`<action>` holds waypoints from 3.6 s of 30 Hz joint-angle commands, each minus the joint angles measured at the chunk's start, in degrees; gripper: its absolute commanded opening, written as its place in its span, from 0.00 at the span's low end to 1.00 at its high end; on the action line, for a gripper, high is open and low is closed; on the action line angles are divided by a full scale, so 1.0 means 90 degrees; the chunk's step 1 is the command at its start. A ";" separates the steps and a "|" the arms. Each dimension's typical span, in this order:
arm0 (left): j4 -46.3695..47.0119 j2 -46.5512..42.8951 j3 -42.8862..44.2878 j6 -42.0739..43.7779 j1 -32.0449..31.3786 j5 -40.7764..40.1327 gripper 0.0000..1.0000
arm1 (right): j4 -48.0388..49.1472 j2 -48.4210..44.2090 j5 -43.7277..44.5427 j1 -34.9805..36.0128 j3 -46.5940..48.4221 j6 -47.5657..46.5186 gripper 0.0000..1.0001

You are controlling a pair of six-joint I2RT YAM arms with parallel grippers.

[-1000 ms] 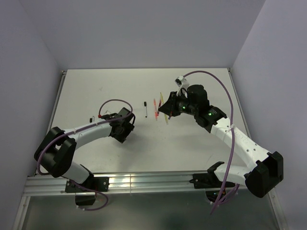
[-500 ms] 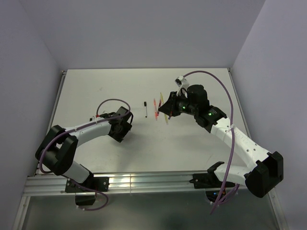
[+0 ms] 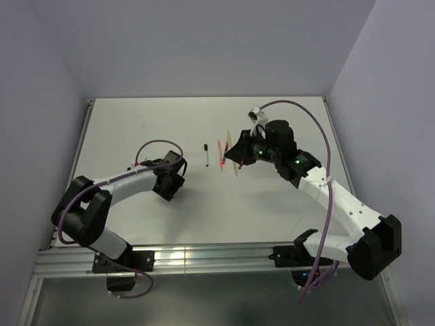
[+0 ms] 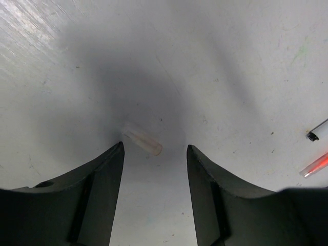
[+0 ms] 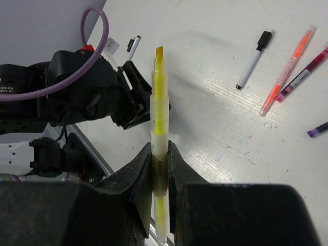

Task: Insert the pens into the pen caps
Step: Insert the pen cap onto the pen.

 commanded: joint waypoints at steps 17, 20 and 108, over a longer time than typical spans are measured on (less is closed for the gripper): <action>-0.0997 0.1049 0.0898 0.0173 0.0259 -0.0143 0.43 | 0.0147 -0.0126 -0.0009 -0.0028 0.0071 -0.0106 0.00; -0.1055 0.1176 0.0957 0.0193 0.0288 -0.0132 0.40 | 0.0157 -0.0126 -0.0058 -0.0028 0.0062 -0.0096 0.00; 0.4461 -0.1187 0.2344 0.4392 0.1265 0.4241 0.01 | 0.1397 0.0460 -0.1435 0.0490 0.0325 0.0392 0.00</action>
